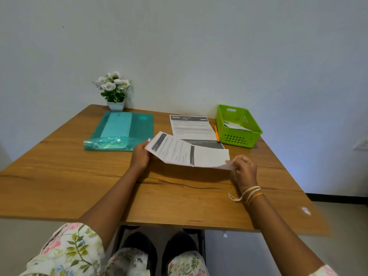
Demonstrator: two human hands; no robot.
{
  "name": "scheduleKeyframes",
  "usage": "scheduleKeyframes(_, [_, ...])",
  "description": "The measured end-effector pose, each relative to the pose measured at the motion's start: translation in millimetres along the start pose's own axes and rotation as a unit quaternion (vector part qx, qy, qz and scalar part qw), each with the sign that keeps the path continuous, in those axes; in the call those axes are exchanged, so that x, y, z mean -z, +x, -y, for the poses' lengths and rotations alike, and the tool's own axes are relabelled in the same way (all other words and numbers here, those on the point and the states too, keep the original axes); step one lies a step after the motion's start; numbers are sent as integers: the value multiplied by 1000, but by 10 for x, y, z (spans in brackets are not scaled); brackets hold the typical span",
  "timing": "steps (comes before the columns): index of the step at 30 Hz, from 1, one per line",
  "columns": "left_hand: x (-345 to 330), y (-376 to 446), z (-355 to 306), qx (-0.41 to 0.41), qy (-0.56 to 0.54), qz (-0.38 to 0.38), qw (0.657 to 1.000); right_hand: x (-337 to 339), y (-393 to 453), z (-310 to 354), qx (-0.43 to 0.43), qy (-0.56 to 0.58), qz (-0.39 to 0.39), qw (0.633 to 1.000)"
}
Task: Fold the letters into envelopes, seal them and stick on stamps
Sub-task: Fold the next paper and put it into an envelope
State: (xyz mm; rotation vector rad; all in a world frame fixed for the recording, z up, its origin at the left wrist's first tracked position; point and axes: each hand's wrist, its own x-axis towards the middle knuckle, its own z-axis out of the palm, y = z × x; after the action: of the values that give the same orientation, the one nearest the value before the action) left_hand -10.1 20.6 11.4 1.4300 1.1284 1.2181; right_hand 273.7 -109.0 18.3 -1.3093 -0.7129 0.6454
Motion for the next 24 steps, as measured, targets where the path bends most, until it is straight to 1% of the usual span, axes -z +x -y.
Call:
scheduleKeyframes(4, [117, -123, -69, 14, -6, 26, 1000, 185, -65, -6, -8, -39, 39, 998])
scheduleKeyframes(8, [150, -211, -89, 11, 73, 55, 996, 252, -107, 16, -13, -88, 66, 994])
scheduleKeyframes(9, [142, -247, -96, 5, 88, 66, 994, 253, -110, 26, -12, -117, 69, 991])
scheduleKeyframes(11, [118, -302, -80, -6, 108, 83, 991, 251, -98, 46, 13, -208, 69, 976])
scheduleKeyframes(14, [74, -354, -45, -35, 163, 78, 983, 134, -192, 135, 51, -357, 75, 930])
scheduleKeyframes(16, [53, -381, -31, -54, 189, 84, 977, -74, -311, 165, 108, -423, 84, 896])
scheduleKeyframes(18, [53, -409, -31, -67, 204, 102, 971, -337, -422, 93, 160, -458, 123, 865])
scheduleKeyframes(21, [89, -432, -27, -66, 198, 114, 971, -685, -564, -141, 185, -518, 217, 807])
scheduleKeyframes(23, [111, -449, -33, -58, 184, 119, 974, -811, -626, -288, 185, -581, 238, 756])
scheduleKeyframes(24, [121, -455, -36, -54, 179, 120, 975, -832, -643, -333, 183, -603, 239, 738])
